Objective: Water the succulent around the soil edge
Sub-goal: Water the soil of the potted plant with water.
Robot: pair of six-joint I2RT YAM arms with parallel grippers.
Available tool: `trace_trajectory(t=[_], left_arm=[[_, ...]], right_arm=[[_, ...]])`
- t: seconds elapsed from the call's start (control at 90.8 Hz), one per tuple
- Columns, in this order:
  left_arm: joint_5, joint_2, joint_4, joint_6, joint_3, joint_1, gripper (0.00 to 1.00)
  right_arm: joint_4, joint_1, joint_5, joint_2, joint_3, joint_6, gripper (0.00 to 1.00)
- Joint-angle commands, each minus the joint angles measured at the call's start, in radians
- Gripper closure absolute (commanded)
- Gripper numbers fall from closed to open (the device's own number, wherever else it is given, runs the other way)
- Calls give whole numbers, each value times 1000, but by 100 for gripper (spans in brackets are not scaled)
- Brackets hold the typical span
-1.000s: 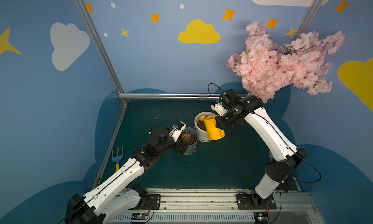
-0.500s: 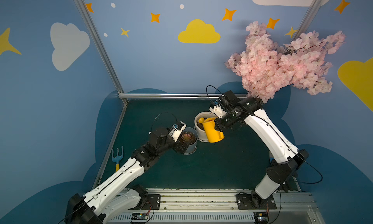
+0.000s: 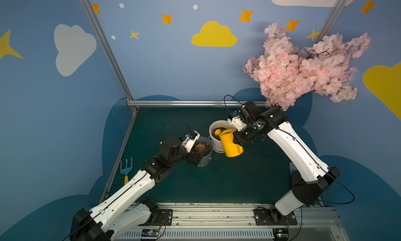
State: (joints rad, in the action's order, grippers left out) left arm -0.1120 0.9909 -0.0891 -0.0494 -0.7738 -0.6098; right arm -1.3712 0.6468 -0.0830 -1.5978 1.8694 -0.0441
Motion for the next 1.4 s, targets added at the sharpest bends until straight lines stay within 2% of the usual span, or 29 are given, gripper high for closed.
trace_trajectory(t=[0.0,0.716,1.387], left_arm=[[2,2,9,-11,8,-3,0],[-4,-6,8,-8,9,-5,0],[-6,-5,8,-9,8,-5,0]], right_arm=[[-4,10,3,47,-17,0,100],[1,24,67,177,-149,-53,100],[-9,11,110,166,-147,-57,100]])
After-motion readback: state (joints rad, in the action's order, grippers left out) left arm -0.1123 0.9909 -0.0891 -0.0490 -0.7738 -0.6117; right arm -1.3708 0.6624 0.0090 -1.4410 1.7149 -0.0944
